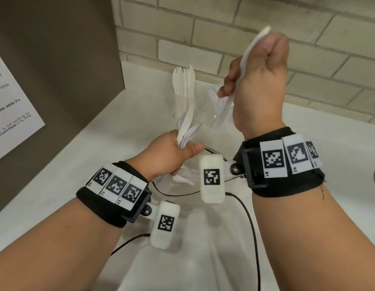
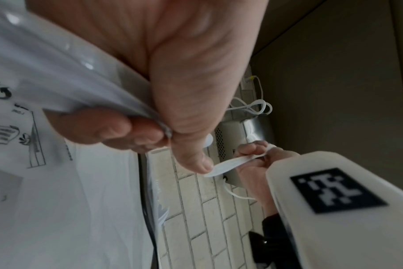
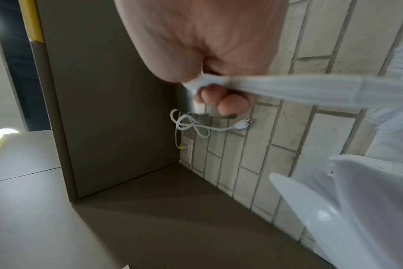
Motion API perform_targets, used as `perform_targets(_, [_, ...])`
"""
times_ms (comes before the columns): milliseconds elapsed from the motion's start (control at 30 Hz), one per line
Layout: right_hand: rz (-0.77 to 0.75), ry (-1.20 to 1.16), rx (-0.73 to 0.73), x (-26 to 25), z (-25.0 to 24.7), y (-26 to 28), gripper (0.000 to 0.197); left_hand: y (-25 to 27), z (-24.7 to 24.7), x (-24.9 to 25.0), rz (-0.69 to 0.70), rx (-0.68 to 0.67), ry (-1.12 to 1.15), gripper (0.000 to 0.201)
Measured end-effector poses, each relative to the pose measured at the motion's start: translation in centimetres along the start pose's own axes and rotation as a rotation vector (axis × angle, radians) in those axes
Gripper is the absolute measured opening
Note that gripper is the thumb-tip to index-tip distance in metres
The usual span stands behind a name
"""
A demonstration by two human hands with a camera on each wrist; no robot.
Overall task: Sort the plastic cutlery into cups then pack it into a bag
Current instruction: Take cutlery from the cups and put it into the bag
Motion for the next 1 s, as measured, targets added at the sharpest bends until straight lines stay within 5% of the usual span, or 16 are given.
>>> perform_targets(200, [0.184, 0.373, -0.351, 3.7, 1.3, 1.7, 0.006, -0.5, -1.1, -0.1, -0.024, 0.089, 0.021, 0.047])
perform_targets(367, [0.334, 0.516, -0.489, 6.6, 1.6, 4.0, 0.029, -0.3, -0.6, 0.5, -0.011, 0.038, 0.009, 0.035])
perform_targets(533, [0.322, 0.436, -0.298, 6.5, 1.0, 3.2, 0.008, -0.5, -0.8, 0.3, 0.013, 0.082, 0.005, 0.035])
perform_targets(867, [0.144, 0.056, 0.1, 2.7, -1.8, 0.7, 0.012, -0.2, -0.6, -0.1, -0.037, 0.03, 0.138, 0.034])
perform_targets(1000, [0.113, 0.027, 0.118, 1.7, -2.5, -0.5, 0.012, 0.2, -0.5, -0.1, -0.092, -0.009, 0.271, 0.027])
Point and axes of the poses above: each hand's wrist, its own y-axis away from the middle knuckle, its own z-axis out of the palm, x = y × z, the point moved 8 cm from there along -y, towards the middle knuckle, and after that the axes turned 5 degrees about -z, right-handed, at the moved point
